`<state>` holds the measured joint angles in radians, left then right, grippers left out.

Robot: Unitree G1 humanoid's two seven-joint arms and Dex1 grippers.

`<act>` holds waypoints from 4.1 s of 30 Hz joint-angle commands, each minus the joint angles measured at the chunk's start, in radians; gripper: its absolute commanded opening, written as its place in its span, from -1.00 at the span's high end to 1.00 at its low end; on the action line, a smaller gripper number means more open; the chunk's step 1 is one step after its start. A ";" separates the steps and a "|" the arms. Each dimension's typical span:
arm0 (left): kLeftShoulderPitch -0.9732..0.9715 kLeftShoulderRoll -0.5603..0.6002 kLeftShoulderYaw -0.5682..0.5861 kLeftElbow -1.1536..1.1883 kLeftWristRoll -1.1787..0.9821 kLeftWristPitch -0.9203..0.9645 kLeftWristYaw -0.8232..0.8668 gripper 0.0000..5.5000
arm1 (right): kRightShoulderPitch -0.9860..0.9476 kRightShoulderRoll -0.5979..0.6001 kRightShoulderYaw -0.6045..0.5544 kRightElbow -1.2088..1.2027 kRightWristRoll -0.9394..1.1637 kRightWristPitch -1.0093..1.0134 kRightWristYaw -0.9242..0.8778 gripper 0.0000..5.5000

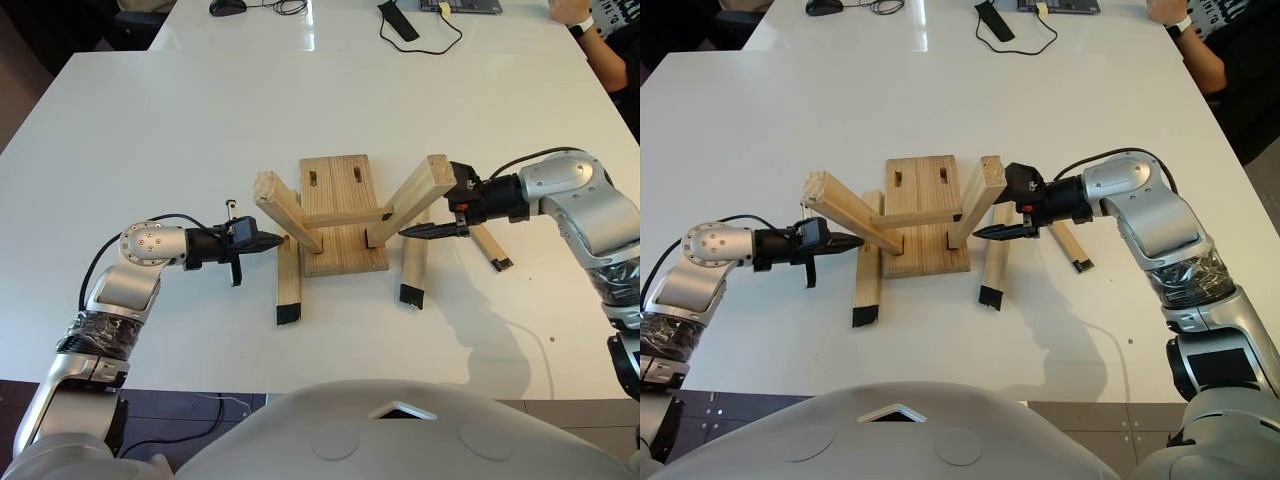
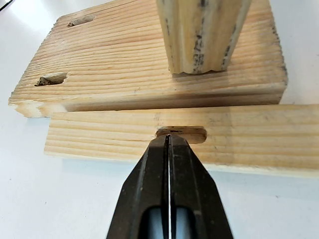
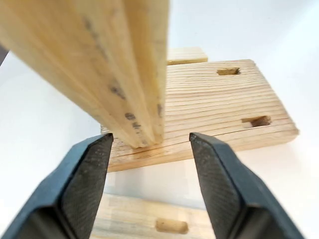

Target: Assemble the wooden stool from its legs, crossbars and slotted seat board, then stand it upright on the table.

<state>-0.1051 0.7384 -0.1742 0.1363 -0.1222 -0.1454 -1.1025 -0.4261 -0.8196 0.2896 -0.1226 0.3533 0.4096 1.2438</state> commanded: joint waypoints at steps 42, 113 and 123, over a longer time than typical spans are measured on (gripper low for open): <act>0.040 -0.025 -0.024 0.013 0.072 0.008 0.136 1.00 | -0.304 0.358 -0.547 -0.552 0.878 0.434 -1.227 -0.03; -0.048 0.053 -0.192 0.392 0.396 -0.213 0.297 1.00 | 0.474 0.310 -0.073 0.039 -0.083 0.063 -0.849 -0.03; -0.118 0.094 -0.186 0.607 0.354 -0.320 0.289 1.00 | 0.565 0.092 -0.199 0.062 -0.143 -0.034 -0.694 -0.03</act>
<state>-0.3229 0.8256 -0.2965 0.6490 0.1519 -0.4992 -0.7406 0.0983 -0.6854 0.1085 -0.1218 0.2570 0.3564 0.5308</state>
